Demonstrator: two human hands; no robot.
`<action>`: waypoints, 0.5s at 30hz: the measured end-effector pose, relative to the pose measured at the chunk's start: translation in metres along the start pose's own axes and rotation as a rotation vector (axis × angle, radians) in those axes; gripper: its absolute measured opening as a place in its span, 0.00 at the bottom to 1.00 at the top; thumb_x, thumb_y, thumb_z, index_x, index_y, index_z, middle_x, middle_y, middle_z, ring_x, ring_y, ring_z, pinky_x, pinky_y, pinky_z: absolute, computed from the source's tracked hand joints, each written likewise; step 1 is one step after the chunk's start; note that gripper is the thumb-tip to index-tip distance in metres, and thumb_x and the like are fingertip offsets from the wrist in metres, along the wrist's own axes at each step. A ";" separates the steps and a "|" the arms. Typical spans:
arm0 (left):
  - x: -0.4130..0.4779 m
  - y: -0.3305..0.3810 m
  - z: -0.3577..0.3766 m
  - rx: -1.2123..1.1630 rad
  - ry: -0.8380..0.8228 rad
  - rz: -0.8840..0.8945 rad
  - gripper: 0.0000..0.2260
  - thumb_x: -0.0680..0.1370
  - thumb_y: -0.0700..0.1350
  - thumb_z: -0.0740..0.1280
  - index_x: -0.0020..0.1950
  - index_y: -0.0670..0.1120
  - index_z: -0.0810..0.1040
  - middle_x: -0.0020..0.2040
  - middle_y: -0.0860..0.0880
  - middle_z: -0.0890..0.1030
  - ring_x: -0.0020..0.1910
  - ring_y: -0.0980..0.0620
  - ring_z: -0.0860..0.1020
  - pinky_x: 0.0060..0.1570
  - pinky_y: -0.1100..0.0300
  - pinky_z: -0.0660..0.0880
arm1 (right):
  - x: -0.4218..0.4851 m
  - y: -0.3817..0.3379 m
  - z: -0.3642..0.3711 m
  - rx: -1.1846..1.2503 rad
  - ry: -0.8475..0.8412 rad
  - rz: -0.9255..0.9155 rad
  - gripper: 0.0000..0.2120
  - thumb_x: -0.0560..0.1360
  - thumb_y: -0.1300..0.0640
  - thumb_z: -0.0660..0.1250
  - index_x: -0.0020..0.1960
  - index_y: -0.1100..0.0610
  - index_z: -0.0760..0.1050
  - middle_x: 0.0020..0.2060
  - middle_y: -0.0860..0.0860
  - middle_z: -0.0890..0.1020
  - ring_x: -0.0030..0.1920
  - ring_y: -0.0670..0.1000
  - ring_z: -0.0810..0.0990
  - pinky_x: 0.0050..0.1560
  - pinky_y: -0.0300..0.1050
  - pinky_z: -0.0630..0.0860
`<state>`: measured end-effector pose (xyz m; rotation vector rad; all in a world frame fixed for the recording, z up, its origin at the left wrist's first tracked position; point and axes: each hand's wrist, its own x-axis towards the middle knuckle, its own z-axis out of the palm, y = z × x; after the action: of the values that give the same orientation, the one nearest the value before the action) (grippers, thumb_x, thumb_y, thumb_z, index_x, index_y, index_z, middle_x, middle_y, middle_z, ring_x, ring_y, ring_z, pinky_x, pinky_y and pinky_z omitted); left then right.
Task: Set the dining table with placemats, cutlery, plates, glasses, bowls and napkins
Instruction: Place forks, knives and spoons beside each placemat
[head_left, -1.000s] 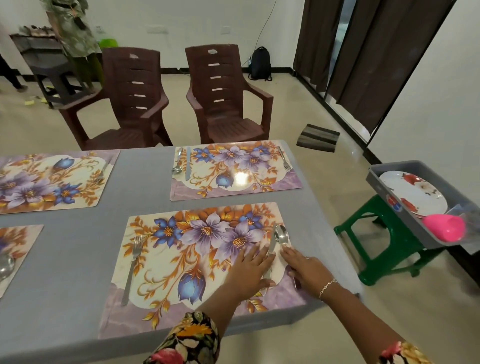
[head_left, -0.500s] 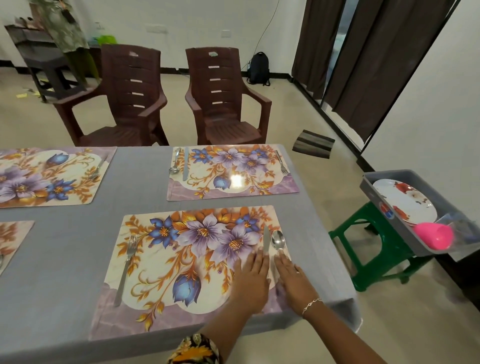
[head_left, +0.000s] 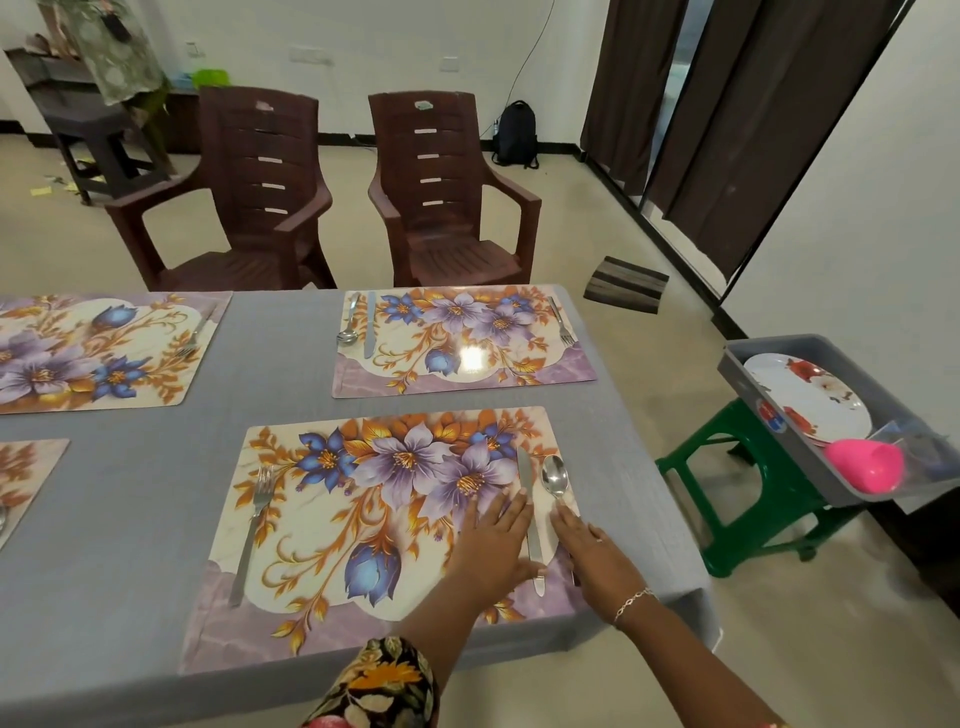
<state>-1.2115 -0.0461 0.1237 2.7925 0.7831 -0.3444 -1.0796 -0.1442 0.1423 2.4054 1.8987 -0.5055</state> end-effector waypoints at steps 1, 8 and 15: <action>0.000 0.000 0.000 0.000 -0.001 -0.006 0.53 0.56 0.69 0.23 0.78 0.48 0.42 0.78 0.49 0.42 0.77 0.46 0.41 0.72 0.44 0.38 | 0.001 0.000 0.001 -0.009 0.004 -0.001 0.33 0.79 0.62 0.58 0.76 0.55 0.40 0.76 0.51 0.46 0.75 0.51 0.54 0.73 0.41 0.54; -0.002 0.003 -0.003 0.035 -0.024 -0.061 0.36 0.76 0.66 0.43 0.78 0.47 0.41 0.78 0.48 0.41 0.77 0.46 0.41 0.72 0.43 0.39 | 0.003 -0.002 0.006 -0.052 -0.001 -0.022 0.31 0.80 0.61 0.55 0.76 0.56 0.40 0.74 0.51 0.39 0.76 0.51 0.48 0.74 0.43 0.48; -0.016 -0.004 -0.005 0.027 0.138 -0.079 0.49 0.64 0.68 0.23 0.78 0.45 0.48 0.78 0.44 0.48 0.77 0.44 0.47 0.71 0.45 0.39 | 0.006 -0.005 0.013 -0.019 0.144 -0.063 0.32 0.77 0.58 0.63 0.75 0.59 0.51 0.74 0.53 0.49 0.74 0.57 0.57 0.72 0.50 0.58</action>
<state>-1.2267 -0.0492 0.1321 2.8403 0.9277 -0.1776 -1.0864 -0.1398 0.1296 2.4376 2.0311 -0.3231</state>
